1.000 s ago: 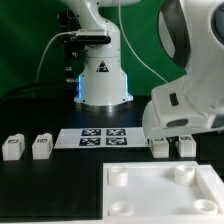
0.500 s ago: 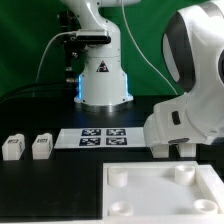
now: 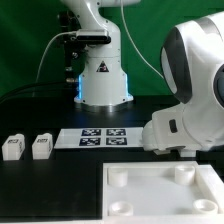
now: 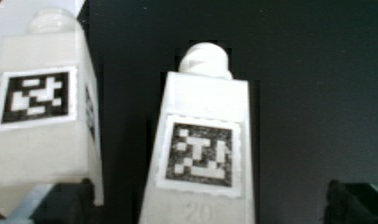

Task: Assemble one leg

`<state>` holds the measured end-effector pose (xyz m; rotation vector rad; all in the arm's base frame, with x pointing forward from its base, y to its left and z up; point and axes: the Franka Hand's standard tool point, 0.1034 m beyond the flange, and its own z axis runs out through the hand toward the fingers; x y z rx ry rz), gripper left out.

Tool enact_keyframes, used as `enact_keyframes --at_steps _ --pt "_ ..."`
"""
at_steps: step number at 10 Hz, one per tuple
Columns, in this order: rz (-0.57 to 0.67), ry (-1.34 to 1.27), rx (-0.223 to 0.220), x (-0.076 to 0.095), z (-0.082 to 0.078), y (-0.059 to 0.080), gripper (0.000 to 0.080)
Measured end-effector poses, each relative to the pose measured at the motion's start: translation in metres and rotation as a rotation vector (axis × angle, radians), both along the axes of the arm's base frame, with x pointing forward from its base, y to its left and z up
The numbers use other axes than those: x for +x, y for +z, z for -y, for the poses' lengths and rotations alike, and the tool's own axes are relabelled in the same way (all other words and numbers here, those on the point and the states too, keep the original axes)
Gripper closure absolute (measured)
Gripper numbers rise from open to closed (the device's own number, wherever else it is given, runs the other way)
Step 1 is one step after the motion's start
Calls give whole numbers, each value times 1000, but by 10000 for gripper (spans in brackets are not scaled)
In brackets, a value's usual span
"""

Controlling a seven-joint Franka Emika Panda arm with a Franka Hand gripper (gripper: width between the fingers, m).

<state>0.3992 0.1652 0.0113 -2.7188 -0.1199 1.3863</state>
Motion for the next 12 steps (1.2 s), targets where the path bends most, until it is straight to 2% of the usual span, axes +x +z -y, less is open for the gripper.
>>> enact_keyframes --at_steps 3,4,5,6,7,8,12 --pt "-1 11 2 -2 -3 -1 151" --pt "-1 11 2 -2 -3 -1 275" --pt "-1 11 2 -2 -3 -1 275" --pt "-1 11 2 -2 -3 -1 446" --pt "-2 11 2 -2 -3 0 446" --pt "-2 11 2 -2 -3 0 509" --pt "-2 11 2 -2 -3 0 509"
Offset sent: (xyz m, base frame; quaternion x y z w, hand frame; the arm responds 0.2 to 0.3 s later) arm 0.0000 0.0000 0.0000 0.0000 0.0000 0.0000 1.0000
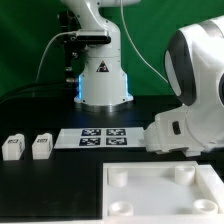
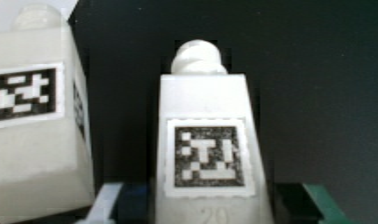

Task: Assemble one leg

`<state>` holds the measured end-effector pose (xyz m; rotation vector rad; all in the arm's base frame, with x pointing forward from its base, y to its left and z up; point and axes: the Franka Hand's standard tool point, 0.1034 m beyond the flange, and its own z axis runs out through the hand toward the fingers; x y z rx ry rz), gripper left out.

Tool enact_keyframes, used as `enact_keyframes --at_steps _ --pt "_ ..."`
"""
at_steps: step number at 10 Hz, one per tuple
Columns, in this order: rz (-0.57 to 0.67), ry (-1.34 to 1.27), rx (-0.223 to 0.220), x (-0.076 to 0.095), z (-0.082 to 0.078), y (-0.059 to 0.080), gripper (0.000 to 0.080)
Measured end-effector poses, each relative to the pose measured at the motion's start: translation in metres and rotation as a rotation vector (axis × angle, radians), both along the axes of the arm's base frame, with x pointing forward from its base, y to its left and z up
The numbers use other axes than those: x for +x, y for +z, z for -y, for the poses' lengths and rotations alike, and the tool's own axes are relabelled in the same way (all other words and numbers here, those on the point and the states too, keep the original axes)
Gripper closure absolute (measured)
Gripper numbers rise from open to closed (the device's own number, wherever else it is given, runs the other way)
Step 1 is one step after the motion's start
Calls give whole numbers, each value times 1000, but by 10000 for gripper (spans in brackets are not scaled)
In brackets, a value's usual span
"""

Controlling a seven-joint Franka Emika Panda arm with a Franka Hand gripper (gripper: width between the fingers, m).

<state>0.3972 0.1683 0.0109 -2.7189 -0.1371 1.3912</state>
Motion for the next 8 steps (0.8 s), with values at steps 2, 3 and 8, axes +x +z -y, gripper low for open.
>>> enact_keyframes --at_steps 2,3,8 --pt "0 0 0 0 0 0 508" --pt "-4 5 5 1 1 2 508" --pt "214 -8 58 65 33 97 507"
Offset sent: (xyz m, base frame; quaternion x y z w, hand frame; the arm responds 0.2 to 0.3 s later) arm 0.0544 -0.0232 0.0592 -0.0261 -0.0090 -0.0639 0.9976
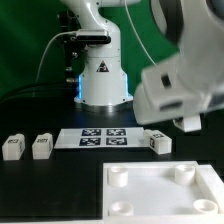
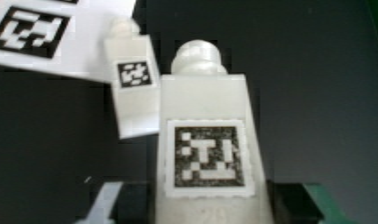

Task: Assemble one leg

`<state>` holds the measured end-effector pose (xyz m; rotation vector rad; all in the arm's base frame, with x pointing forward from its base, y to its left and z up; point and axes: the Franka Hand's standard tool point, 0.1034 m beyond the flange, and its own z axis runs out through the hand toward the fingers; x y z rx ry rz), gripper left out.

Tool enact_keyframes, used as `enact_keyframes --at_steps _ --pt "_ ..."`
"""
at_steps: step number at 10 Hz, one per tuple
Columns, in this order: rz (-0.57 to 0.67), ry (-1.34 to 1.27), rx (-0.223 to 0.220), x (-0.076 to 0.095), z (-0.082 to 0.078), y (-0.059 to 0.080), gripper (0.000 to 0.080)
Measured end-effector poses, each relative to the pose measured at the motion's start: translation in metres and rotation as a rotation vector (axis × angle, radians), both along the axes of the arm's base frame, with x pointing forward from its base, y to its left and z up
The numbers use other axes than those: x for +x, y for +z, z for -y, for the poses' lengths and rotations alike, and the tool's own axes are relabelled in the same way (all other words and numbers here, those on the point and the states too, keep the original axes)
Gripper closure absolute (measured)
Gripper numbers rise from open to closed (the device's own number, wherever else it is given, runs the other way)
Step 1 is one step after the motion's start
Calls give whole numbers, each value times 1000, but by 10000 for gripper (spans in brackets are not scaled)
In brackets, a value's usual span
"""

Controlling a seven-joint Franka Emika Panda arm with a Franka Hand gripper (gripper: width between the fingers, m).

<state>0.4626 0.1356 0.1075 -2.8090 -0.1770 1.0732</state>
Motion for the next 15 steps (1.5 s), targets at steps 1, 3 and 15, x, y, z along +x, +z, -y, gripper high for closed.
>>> enact_keyframes --at_steps 1,3,15 --pt "112 -12 -5 6 6 17 507" --pt "291 -38 -13 12 9 25 507" --pt "1274 -43 20 139 70 96 506"
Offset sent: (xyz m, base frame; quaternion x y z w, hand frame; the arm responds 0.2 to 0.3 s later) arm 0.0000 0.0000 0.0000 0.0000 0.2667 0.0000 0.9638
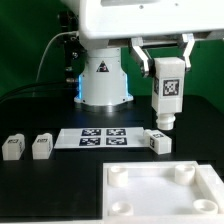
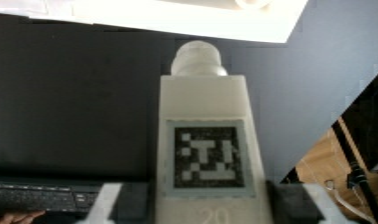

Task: Assemble one leg

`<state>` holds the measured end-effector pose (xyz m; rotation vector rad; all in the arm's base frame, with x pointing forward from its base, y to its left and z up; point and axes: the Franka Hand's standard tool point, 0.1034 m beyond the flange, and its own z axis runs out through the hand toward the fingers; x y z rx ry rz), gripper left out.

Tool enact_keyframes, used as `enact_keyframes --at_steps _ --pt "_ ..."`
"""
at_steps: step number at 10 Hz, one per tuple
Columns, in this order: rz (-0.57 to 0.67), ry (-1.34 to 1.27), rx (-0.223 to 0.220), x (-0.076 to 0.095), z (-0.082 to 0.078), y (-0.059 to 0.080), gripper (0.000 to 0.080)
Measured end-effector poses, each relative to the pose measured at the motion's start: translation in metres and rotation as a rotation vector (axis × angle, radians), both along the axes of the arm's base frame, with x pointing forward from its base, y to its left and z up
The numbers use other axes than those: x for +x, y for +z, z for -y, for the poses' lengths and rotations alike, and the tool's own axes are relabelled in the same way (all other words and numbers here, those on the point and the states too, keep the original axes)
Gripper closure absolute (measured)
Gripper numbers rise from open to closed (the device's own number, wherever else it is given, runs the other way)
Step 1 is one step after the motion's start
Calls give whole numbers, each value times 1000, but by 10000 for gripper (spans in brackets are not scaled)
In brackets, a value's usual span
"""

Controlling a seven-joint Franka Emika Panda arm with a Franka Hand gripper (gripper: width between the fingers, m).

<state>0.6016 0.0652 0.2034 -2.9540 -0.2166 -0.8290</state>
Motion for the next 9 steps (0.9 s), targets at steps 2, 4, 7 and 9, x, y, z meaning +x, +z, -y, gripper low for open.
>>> enact_keyframes --at_steps 2,4,7,9 --pt "5 -15 14 0 -5 -4 506" --pt "3 -11 40 9 -30 -27 506" --pt "-5 -13 51 24 -34 -43 506" --pt "-27 -11 55 24 -37 -61 506"
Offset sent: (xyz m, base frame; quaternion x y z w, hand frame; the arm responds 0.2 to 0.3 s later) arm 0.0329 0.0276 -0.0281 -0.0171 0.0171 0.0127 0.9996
